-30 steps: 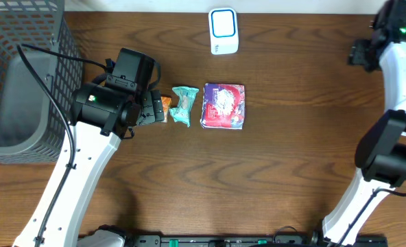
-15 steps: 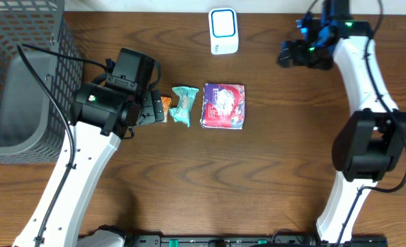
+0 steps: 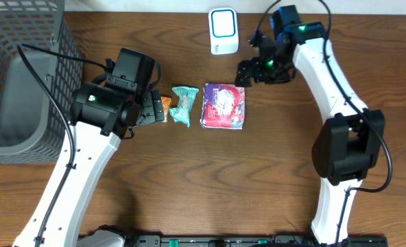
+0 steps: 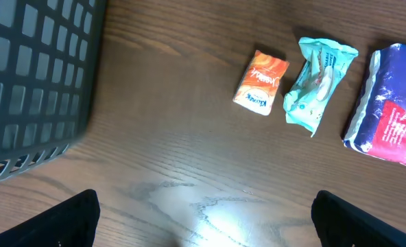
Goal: Scan the item barcode
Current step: 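Reach the right gripper to the pink floral pack and grasp it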
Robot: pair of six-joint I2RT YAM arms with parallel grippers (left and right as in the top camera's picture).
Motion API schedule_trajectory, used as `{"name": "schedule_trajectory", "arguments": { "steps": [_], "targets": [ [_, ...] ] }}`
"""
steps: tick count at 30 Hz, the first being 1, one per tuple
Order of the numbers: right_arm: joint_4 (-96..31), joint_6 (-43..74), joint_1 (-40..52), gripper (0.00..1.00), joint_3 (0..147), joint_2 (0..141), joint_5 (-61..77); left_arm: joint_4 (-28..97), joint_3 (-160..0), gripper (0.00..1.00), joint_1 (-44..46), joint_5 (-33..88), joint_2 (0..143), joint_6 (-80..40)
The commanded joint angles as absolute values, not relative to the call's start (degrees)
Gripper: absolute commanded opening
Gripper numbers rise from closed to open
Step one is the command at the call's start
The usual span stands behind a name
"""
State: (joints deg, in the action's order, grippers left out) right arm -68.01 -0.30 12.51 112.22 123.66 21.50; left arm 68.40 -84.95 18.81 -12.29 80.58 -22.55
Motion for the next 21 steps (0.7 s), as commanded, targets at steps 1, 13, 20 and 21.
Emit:
{"name": "schedule_trajectory", "arguments": {
  "steps": [1, 13, 20, 21],
  "targets": [
    [-68.18, -0.45, 14.06, 0.99, 112.20, 123.22, 22.57, 68.55, -85.41, 0.98, 18.50, -12.43, 80.27, -23.05],
    [-67.02, 9.43, 15.49, 0.99, 106.85, 123.24, 15.99, 68.55, -85.41, 0.98, 18.50, -12.43, 80.27, -23.05],
    [-65.04, 13.32, 15.49, 0.99, 102.74, 123.24, 16.88, 68.55, -85.41, 0.98, 18.50, -12.43, 80.27, -23.05],
    [-64.88, 13.32, 15.49, 0.99, 102.24, 123.24, 17.21, 68.55, -85.41, 0.98, 18.50, -12.43, 80.27, -23.05]
  ]
}}
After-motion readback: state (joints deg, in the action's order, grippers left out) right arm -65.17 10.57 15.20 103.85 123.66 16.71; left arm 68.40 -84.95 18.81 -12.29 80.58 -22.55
